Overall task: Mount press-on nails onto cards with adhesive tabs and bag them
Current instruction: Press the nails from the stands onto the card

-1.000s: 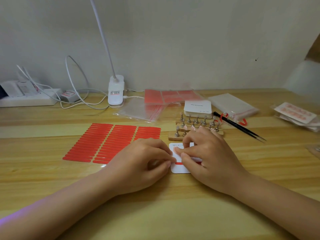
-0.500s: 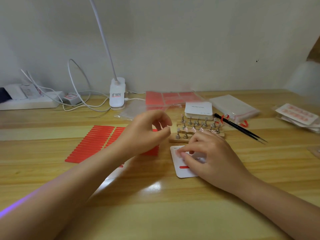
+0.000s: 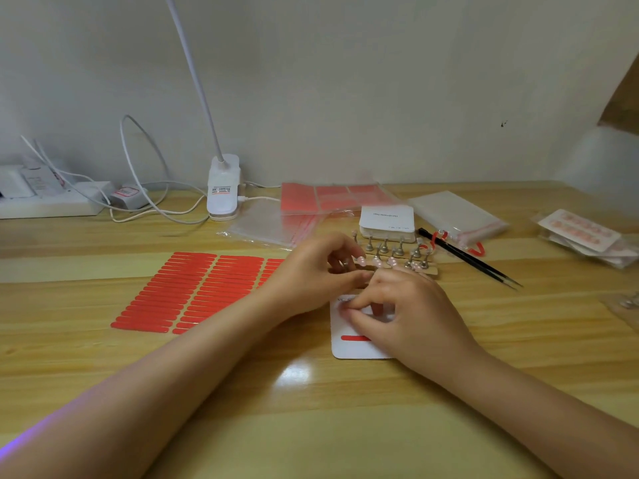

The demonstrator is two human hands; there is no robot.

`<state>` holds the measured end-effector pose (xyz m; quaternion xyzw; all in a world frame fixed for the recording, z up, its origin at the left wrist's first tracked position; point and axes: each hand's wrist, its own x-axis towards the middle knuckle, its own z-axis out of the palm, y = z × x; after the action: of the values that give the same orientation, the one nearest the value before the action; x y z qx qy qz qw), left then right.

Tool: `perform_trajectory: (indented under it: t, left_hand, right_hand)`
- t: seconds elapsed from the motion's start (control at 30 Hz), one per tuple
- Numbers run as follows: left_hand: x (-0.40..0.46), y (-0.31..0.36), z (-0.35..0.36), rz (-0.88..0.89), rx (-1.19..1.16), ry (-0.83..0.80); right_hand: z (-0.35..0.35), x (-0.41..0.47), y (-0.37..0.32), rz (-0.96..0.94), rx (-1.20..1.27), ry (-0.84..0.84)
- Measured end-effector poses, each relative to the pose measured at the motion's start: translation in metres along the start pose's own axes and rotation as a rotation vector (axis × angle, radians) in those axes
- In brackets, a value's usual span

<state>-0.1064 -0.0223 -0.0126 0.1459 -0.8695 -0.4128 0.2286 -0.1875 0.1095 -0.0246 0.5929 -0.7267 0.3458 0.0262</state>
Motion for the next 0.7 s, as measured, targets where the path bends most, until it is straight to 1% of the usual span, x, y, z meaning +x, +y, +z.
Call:
perform_trajectory:
  t: [0.27, 0.47, 0.7]
  left_hand:
    - [0.0025, -0.0029, 0.0029, -0.003, 0.033, 0.017]
    - [0.0013, -0.0052, 0.0023, -0.013, 0.04, 0.029]
    - [-0.002, -0.004, 0.0009, -0.011, 0.042, 0.022]
  right_hand:
    - [0.0035, -0.0002, -0.0009, 0.039, 0.02, 0.008]
    - [0.0014, -0.0016, 0.0004, 0.045, 0.119, -0.025]
    - [-0.0021, -0.0006, 0.0036, 0.021, 0.21, 0.106]
